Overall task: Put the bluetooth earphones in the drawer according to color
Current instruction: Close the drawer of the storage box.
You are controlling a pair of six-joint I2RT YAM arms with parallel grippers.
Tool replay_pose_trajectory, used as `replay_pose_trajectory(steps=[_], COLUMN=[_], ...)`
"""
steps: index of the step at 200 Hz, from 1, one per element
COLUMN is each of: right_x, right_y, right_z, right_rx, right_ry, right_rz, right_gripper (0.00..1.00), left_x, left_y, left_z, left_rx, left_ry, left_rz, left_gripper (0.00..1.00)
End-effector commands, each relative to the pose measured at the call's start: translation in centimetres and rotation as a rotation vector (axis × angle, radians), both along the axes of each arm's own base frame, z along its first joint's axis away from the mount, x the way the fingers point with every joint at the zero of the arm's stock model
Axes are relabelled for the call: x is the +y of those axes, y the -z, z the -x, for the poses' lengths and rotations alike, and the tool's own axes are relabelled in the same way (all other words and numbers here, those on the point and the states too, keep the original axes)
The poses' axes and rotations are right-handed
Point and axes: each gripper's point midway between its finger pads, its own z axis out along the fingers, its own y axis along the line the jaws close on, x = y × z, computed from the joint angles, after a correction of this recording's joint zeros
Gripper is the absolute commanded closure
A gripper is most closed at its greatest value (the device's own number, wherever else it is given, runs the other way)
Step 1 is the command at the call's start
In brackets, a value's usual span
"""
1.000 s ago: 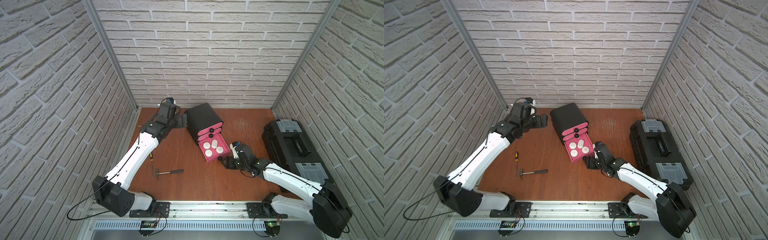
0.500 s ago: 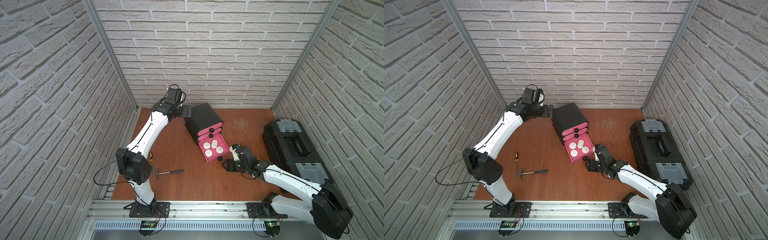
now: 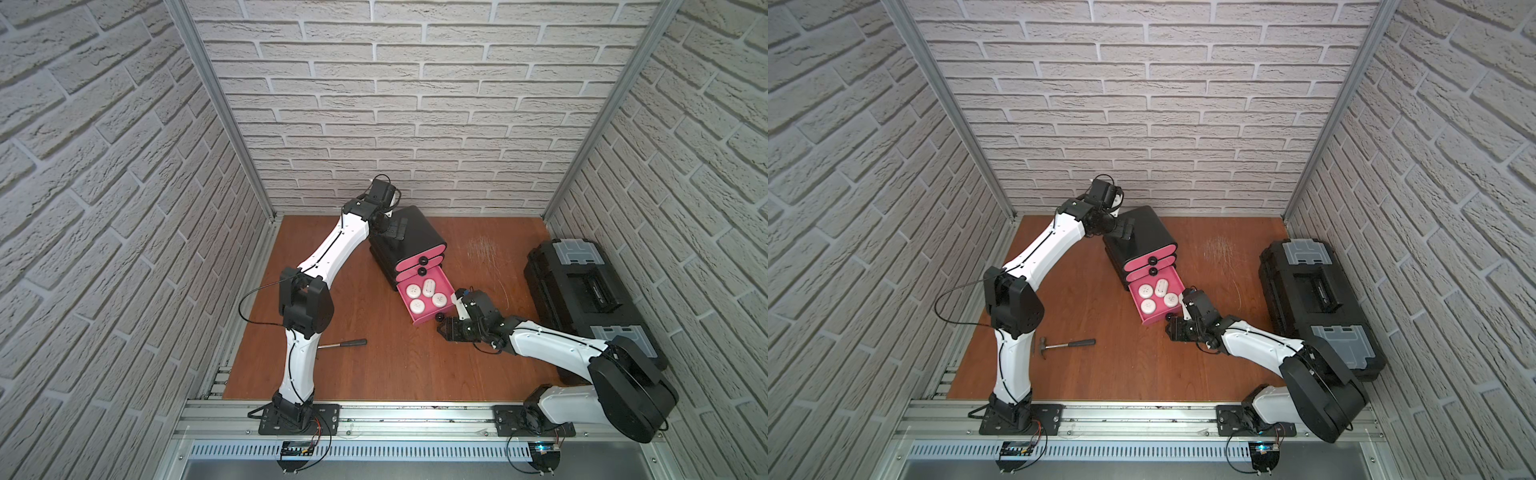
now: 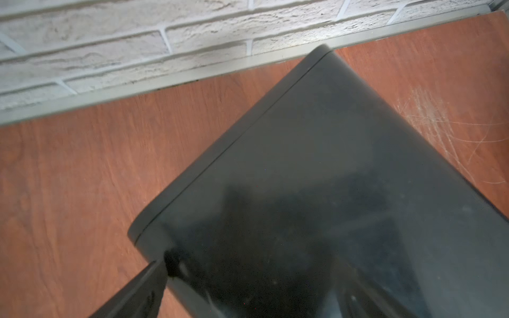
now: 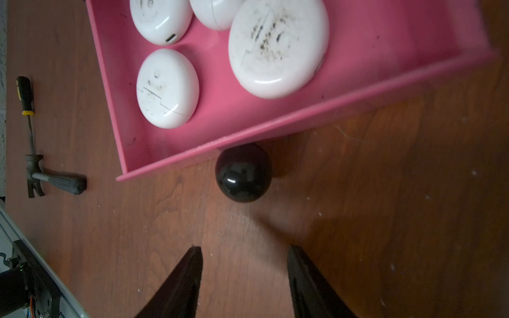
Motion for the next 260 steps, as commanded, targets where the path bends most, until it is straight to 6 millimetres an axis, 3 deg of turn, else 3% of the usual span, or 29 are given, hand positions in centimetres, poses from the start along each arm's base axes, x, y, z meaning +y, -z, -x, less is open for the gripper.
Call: replay_pose_trajectory(steps=[1,40,83,189,260], right_x=[1.3,1.9,2.1,2.1,3.4], right_y=[-1.7,-1.8,-3.4,-5.1,-6.3], right_z=[-2.6,-4.7,-6.1,-10.3,-12.7], right_rx=[-0.113,-0.148,-0.203,-0.231,-0.233], right_ry=[0.003,0.031,0.058,0.12,0.115], right_rz=[-0.064,-0.088,-0.115,-0.163,-0.242], right_gripper=[0.48,0.56,0.61,0.64,0.66], left_x=[0.2,0.2,0.2,0.1,0.2], left_y=[2.1,3.7,4.9,5.8,6.2], left_z=[0.3,0.6,0.9,1.3,1.4], left_rx=[0.042,0.059,0.073,0.085,0.091], left_ry=[0.015,0.017,0.02,0.026,0.025], left_rz=[-0.057,-0.057,-0.054,-0.04,-0.04], left_gripper=[0.03,0.03,0.03,0.03,0.03])
